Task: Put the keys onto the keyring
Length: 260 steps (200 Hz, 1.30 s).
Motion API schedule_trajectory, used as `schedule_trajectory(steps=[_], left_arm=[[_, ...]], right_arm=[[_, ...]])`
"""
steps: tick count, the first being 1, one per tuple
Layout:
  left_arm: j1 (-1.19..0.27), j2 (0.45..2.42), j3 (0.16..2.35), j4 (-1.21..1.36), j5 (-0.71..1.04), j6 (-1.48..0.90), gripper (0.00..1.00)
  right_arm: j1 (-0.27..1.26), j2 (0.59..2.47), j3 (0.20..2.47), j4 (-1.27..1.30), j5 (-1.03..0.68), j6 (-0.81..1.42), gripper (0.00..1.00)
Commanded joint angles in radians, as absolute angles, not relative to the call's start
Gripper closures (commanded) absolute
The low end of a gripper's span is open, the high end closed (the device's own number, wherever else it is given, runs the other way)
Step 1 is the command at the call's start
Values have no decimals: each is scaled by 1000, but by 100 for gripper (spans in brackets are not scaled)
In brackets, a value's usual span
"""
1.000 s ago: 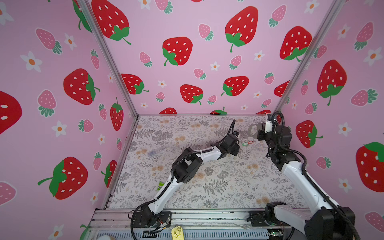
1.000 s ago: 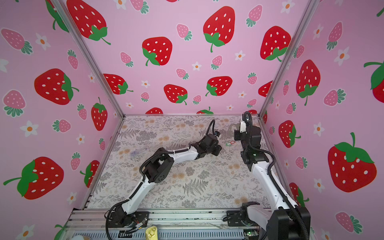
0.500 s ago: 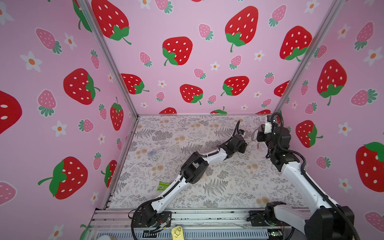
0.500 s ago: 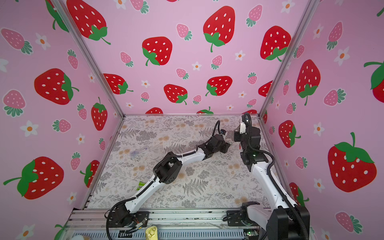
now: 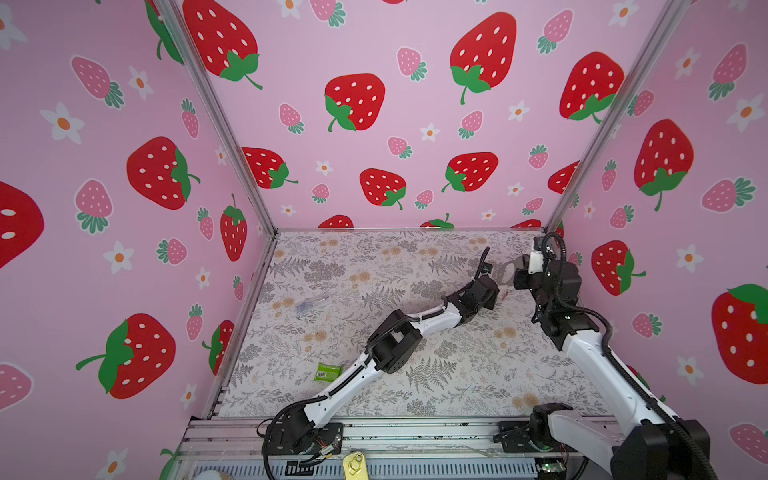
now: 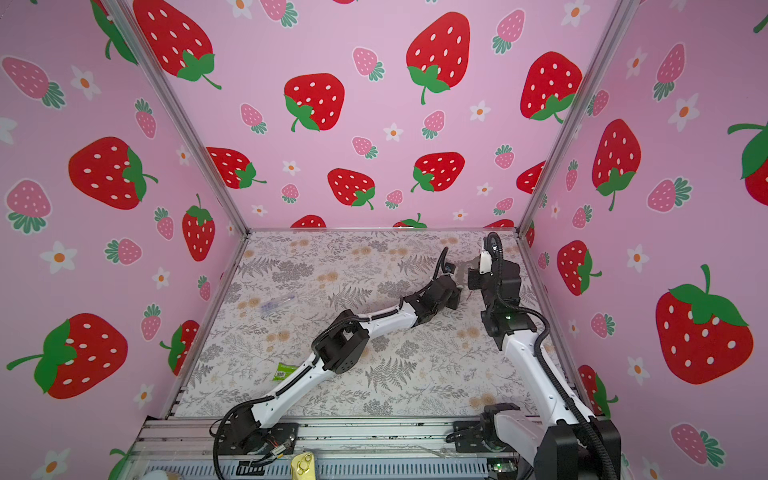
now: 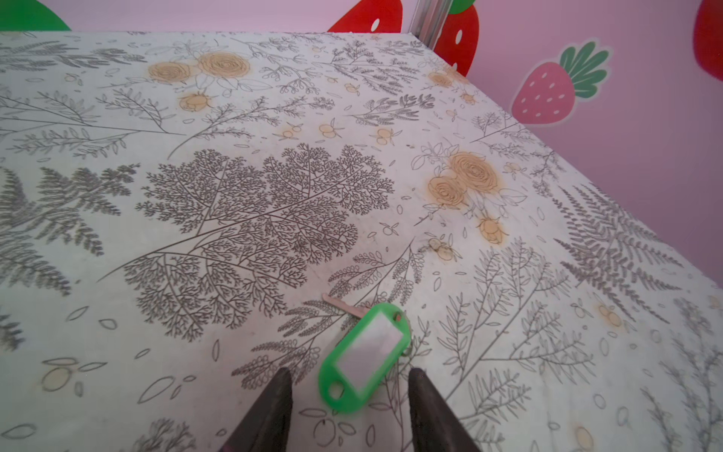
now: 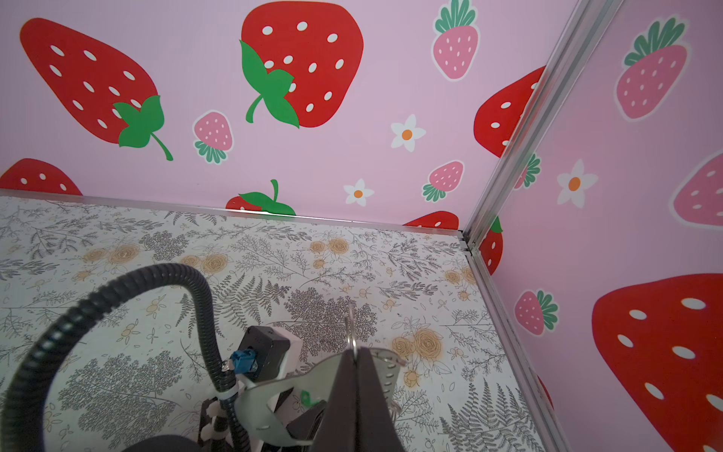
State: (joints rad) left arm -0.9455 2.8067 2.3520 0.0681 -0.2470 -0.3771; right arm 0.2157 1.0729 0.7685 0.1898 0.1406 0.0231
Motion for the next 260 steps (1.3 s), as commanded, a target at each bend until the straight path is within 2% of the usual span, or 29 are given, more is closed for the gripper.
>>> schedule_trajectory(steps=[1,60,106,134,169,219,260], left_arm=[[-947,2825,2398,34,-292,-405,50],[-947,2738,2329,-33,-346,-338,52],[-882,2454,1859,268,-158,-309,55],[-840,2335,1706,294,-61,-248,55],[-811,2257,1628,268,0,-180,55],[-777,2216,1597,244,23,-129,55],[-759,2198,1580,234,21,-106,55]], right_arm=[[228,1050,753,253,162,10,100],[237,1100,741,290,233,10,100],[190,1260,850,296,249,-11,100],[169,1337,892,281,247,-26,100],[160,1436,960,226,282,-103,100],[162,1592,1056,128,223,-91,100],[211,1572,1025,63,172,-60,100]])
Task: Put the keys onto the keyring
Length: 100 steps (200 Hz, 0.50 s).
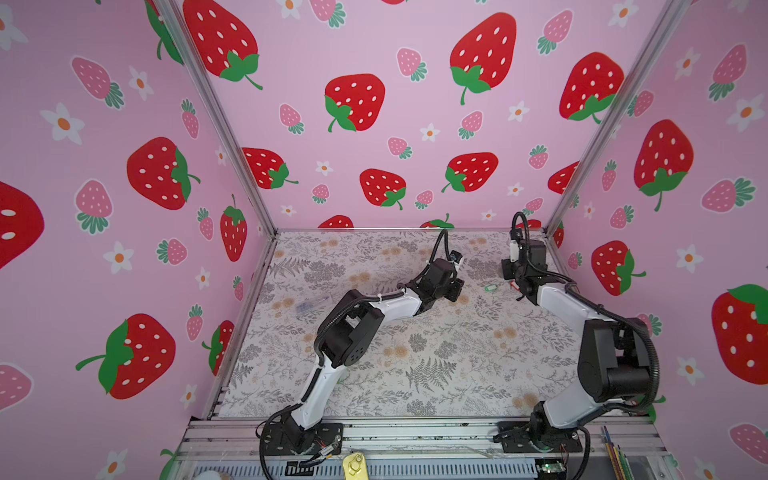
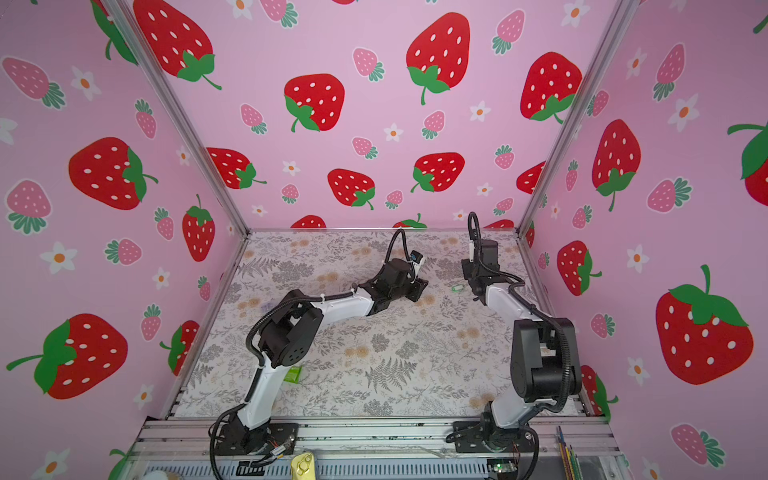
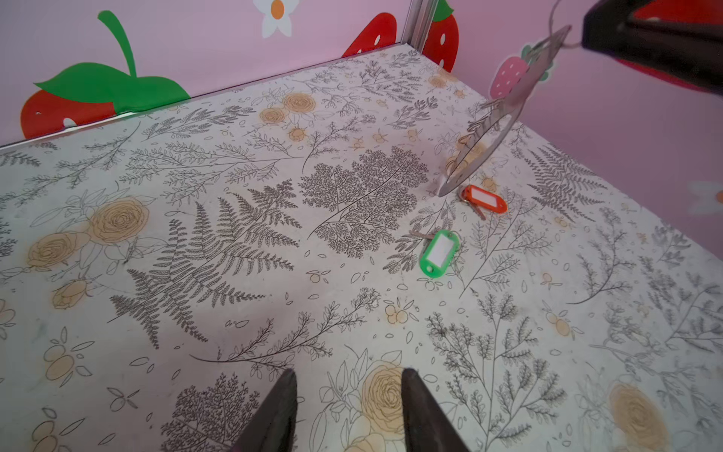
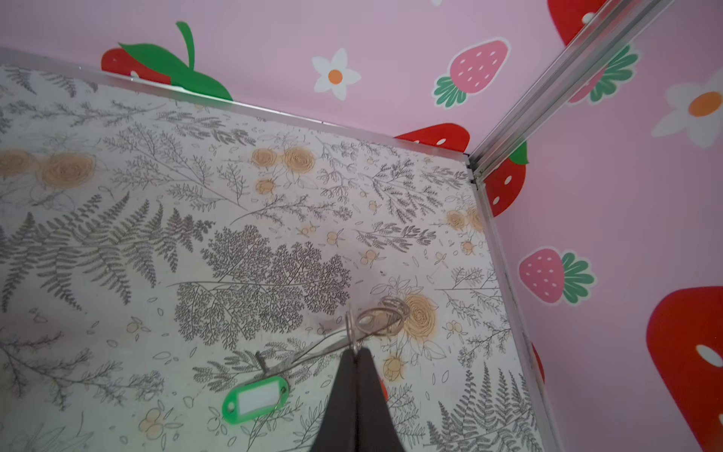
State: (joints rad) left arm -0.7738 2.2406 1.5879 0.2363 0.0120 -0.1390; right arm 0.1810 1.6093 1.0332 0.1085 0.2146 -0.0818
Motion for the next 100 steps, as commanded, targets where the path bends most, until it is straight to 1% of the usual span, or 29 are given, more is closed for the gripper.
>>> schedule_trajectory(steps=[1,36,71,100], left_arm=[[-759,2198,1580,233,20,-105,55],[-748,2195,1579,223,12,-95,55],[-738,2198,1583,213,15,-92,55],[-734,2194,1575,207,14,-84,55]], right_arm=[[211,1570,1023,59,171,-58,100],[241,1484,946,22,123,15,100],[292,1476,927,-50,91,76,100],[321,1431,892,-100,77,128,100]])
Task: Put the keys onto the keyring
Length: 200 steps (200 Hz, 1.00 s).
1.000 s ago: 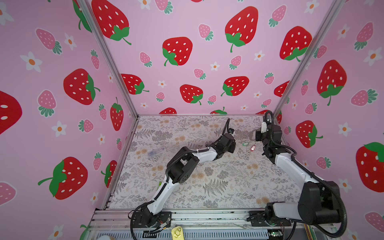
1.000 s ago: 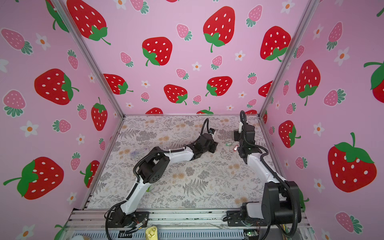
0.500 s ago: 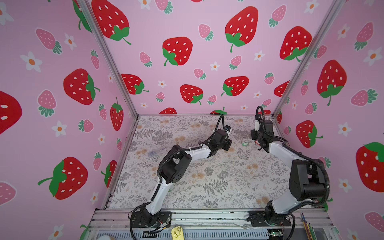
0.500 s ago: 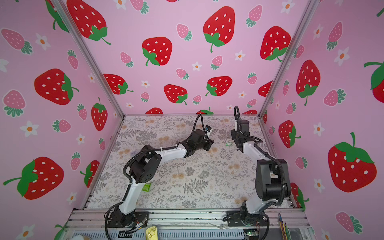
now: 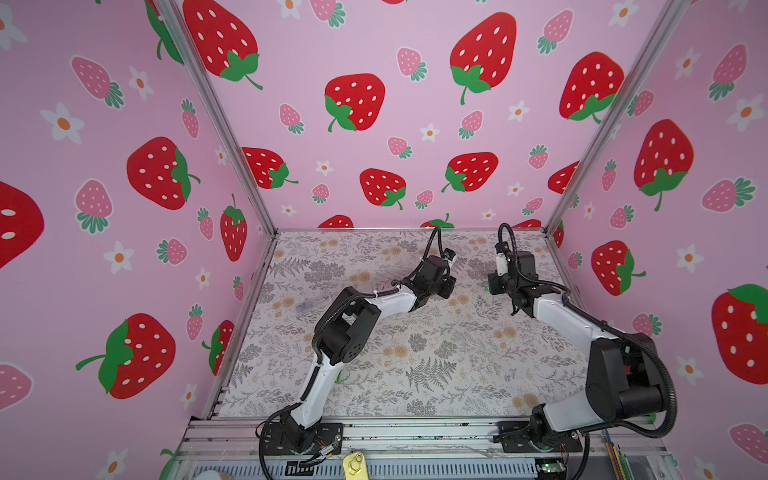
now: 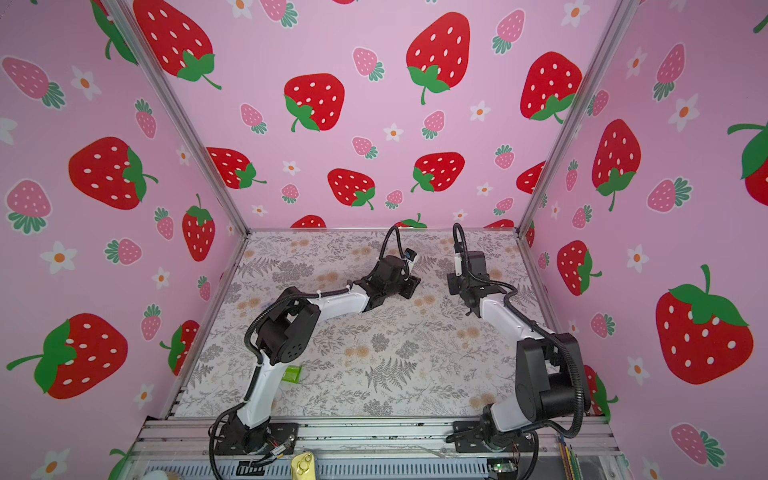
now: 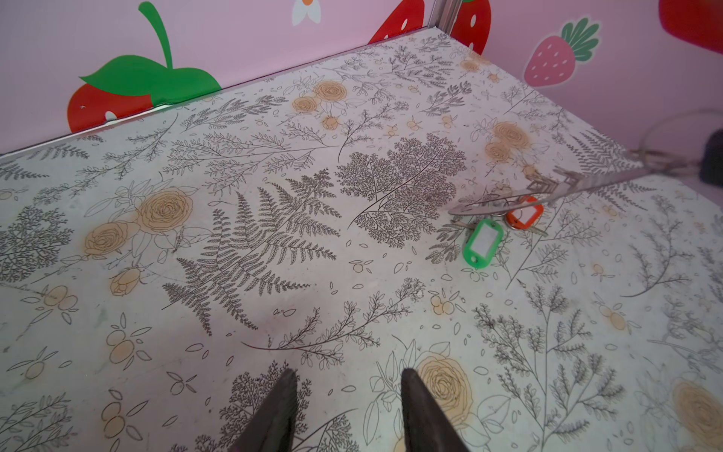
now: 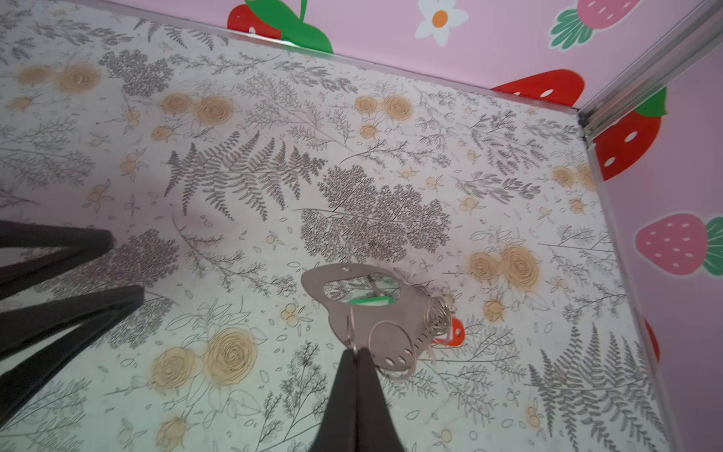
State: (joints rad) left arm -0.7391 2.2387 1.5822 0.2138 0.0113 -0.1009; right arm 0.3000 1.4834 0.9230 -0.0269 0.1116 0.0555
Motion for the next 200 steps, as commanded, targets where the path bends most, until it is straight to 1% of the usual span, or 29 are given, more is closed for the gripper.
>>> schedule_trajectory(steps=[1,53,73,111,131,156,173,200], left_arm=[[-734,2194,1575,207,14,-84,55],[-734,2173,1544,216,0,-69,55],[-733,2165,1531,217,4,-62,55],[-733,2138,1481,250,39,-45,55],[-733,2122,1446,275,95,-35,54],[-733,2102,1388,318,202,-37,54],[-734,2080,1345,346,239,-39,53],[-735,2042,1275,394,295,-24,49]], right_arm=[[322,1430,891,-103,75,131,100],[382,1332,849,-231,56,276,100],[388,1295,835,-262,17,335,100],[408,1242,808,-308,-53,441,100],[412,1207,819,-319,-86,476,100],[411,1185,879,-326,-73,460,100],[406,1181,930,-326,-43,424,100],[359,1193,1024,-312,26,314,100]])
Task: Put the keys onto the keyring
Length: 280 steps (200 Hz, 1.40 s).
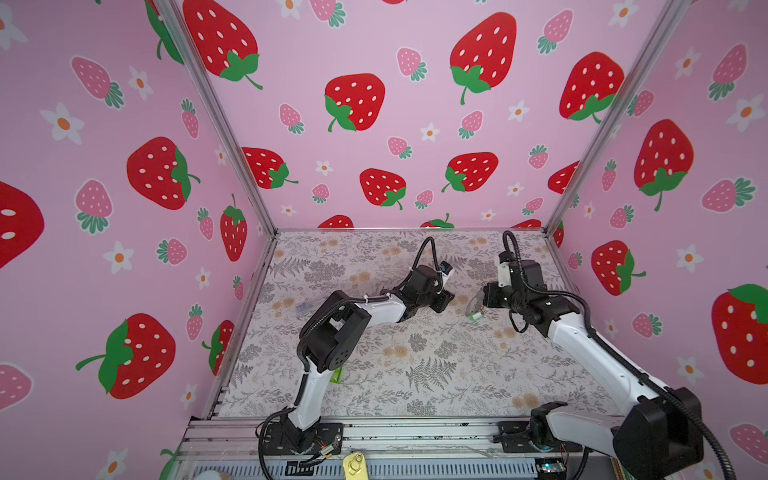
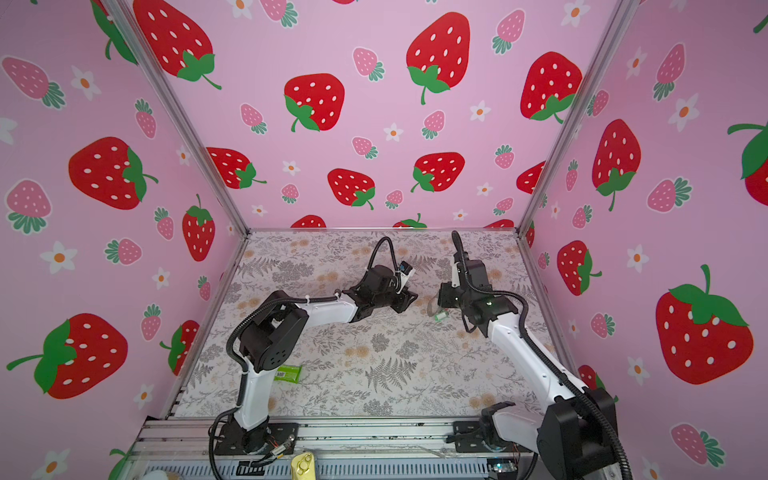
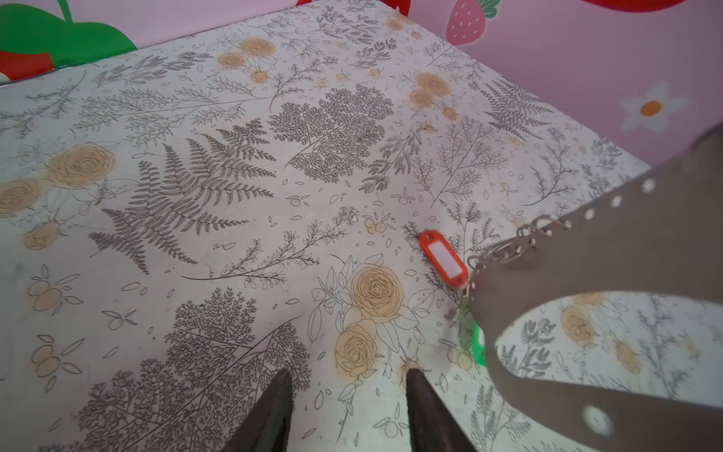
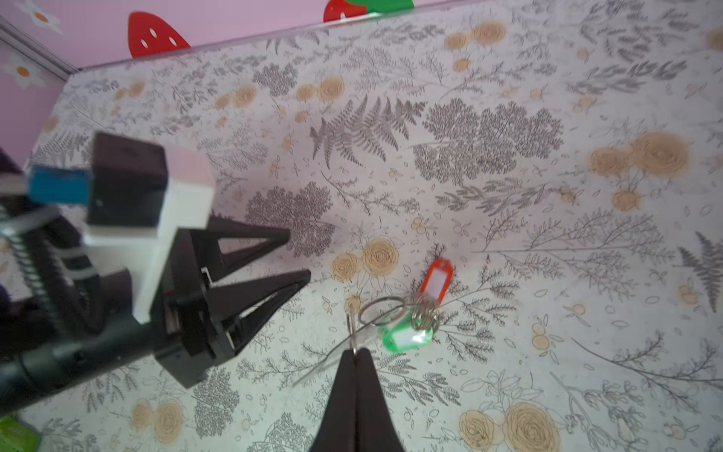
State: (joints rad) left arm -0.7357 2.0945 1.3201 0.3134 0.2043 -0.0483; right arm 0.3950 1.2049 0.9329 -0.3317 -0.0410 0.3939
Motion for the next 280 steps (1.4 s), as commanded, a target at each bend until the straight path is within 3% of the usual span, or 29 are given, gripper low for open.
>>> schedule_trajectory(steps=[1,51,113,207,280], left_arm=[[-735,2041,1273,397,299,-22,49],[-760,2037,1278,341,354,37,48],[-831,2059,1349,177,435,17,48],[-965,2172,1514,29,26,-185,53],[-997,2264,1606,18,-25,-273,56]], right_arm=[[357,1194,1027,-310,29,309,100],[217,1242,1097,-85,112,158,100],[136,1194,1031,-44,148,121,100],[108,1132,929,-54,144,114,100],[108,1104,884,-59,146,97,100]])
